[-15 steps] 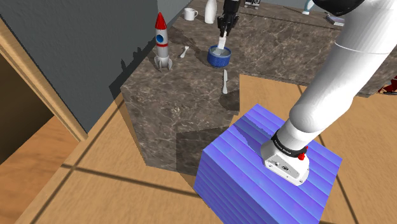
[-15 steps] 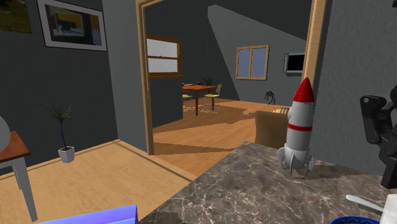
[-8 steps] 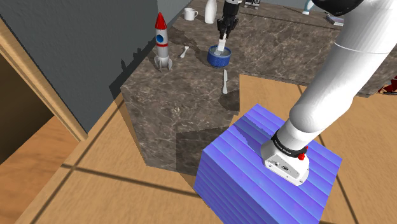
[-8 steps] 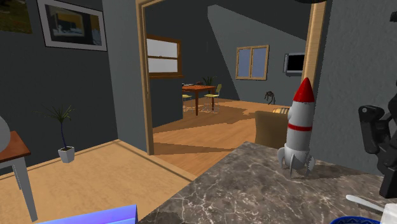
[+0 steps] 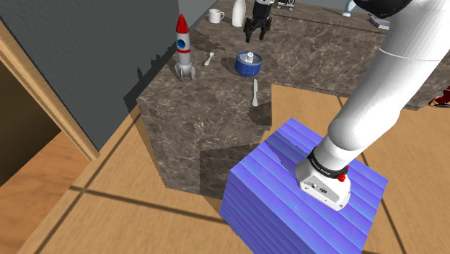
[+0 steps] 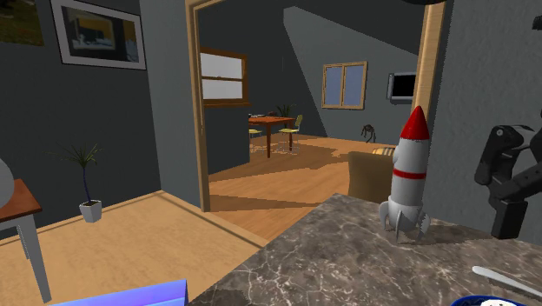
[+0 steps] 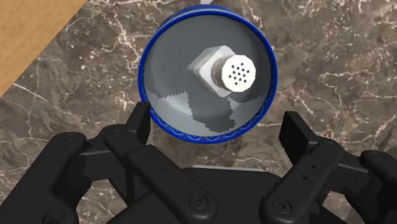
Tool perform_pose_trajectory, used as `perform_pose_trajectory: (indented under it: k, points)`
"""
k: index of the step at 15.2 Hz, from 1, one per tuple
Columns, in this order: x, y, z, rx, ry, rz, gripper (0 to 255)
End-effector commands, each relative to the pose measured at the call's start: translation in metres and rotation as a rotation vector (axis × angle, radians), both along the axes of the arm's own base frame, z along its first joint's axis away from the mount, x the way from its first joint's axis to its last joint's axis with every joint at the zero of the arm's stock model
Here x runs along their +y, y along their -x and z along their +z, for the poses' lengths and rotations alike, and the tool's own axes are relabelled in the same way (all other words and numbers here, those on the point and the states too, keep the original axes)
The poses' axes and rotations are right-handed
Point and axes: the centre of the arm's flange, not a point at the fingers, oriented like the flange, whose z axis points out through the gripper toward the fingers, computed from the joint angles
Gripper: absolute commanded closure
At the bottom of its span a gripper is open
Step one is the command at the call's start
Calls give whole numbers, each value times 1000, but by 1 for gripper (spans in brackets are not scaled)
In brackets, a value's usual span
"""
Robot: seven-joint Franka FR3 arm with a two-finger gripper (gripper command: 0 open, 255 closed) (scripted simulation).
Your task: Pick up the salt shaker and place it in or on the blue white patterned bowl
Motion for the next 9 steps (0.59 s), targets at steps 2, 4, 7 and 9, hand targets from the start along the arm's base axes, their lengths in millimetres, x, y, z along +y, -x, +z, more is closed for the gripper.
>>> perform_pose_trajectory:
  k: [2, 4, 7, 9]
  points:
    - [-1, 0, 26, 0, 0, 0, 0]
    - [-1, 0, 50, 0, 0, 0, 0]
    - [-1, 0, 50, 0, 0, 0, 0]
    - [-1, 0, 50, 0, 0, 0, 0]
